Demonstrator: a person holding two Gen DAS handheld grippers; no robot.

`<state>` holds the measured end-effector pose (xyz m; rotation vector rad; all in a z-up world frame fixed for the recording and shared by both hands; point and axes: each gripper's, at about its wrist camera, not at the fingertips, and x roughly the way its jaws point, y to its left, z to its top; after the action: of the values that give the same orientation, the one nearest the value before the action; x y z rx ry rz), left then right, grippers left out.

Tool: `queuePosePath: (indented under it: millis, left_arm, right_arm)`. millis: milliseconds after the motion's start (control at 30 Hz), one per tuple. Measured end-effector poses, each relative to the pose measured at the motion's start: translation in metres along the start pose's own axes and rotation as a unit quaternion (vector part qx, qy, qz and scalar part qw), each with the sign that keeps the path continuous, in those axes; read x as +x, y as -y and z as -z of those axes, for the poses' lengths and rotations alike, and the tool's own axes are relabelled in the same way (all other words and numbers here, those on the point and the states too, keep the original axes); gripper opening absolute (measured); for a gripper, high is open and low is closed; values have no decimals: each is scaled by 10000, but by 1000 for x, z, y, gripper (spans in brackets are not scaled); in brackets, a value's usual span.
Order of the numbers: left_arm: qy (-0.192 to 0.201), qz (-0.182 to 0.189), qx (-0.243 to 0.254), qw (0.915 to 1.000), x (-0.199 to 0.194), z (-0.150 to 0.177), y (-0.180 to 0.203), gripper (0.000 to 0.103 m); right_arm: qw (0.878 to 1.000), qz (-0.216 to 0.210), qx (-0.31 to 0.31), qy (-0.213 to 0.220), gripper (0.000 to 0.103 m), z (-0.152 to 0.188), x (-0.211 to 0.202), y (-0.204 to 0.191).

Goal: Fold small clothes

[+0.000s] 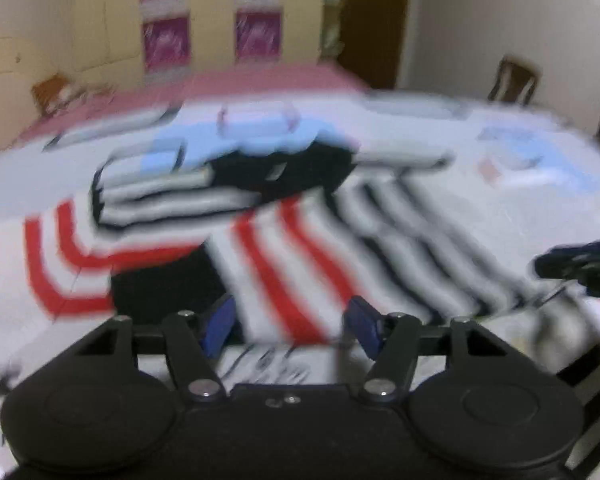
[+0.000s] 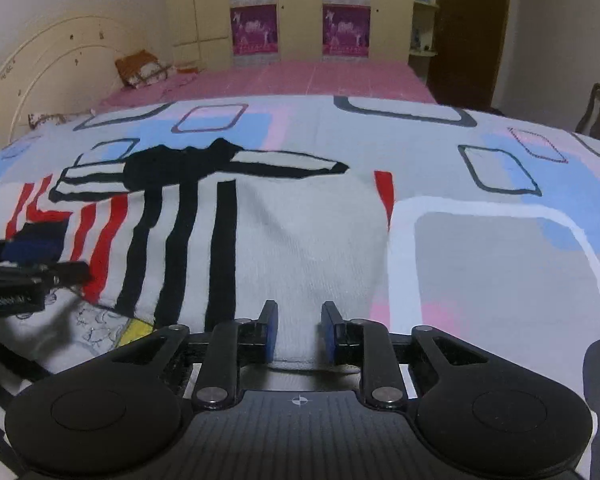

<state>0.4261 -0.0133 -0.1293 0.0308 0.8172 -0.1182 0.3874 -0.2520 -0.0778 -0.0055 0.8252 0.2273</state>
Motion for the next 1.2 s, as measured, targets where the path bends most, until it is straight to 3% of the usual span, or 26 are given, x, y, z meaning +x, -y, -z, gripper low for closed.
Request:
queuePosePath:
  millis: [33,100,133,233,400,467,567,733,867,1000,1033,1067,1133,1200]
  left_arm:
    - [57,72,-30,10000,0,0,-3,65]
    - [-6,107,-28,9999,-5,-5,-6,64]
    - [18,116,-58,9999,-9,-6,-8,69]
    - [279,-193,-308,9989,-28,0,-27,103]
    - [539,-485,-1294,9889,-71,23,-101,87]
    - [659,-718,-1806,9787,-91,38,-142,75]
    - [799,-1225,-2589,9548,-118,65,-207,62]
    - [931,-1843,-4002,8929,-146,104,-311,58]
    - [1235,-1633,-4751,8558,-149,123,-368,52]
    - [1532,-1447,-5125,8324,-143,125,-396,47]
    - [1560,-1447,-5177,8287,-142,125,-403,37]
    - [1516,-1461,-5193,8282,-138,122,-407,5]
    - [1548,-1346,-5230,8273,-135,116,-411,5]
    - [1759,-1249,-4996,8390,-142,106,-399,5]
  right_arm:
    - [9996,14,37,-266,38,4,10,1]
    - [9996,93,-27,-282,38,3,11,-4]
    - [9995,129,15,-286,39,-1,8,-6]
    - [9996,60,250,88,72,-6,-6,-6]
    - [9989,-127,400,223,71,-5,-12,-18]
    - [9984,-261,435,239,56,-6,-14,-27]
    - [9980,-394,470,161,54,-6,-9,-44]
    - [9974,-493,517,68,54,-9,1,-70]
    - [9980,-485,398,54,54,-17,5,-87]
    - [9982,-430,406,83,54,-26,9,-95]
    - [9980,-418,459,85,54,-27,10,-94]
    - [9978,-399,520,87,55,-29,10,-92]
    - [9974,-371,621,71,55,-31,12,-90]
    - [9971,-314,687,62,55,-32,12,-86]
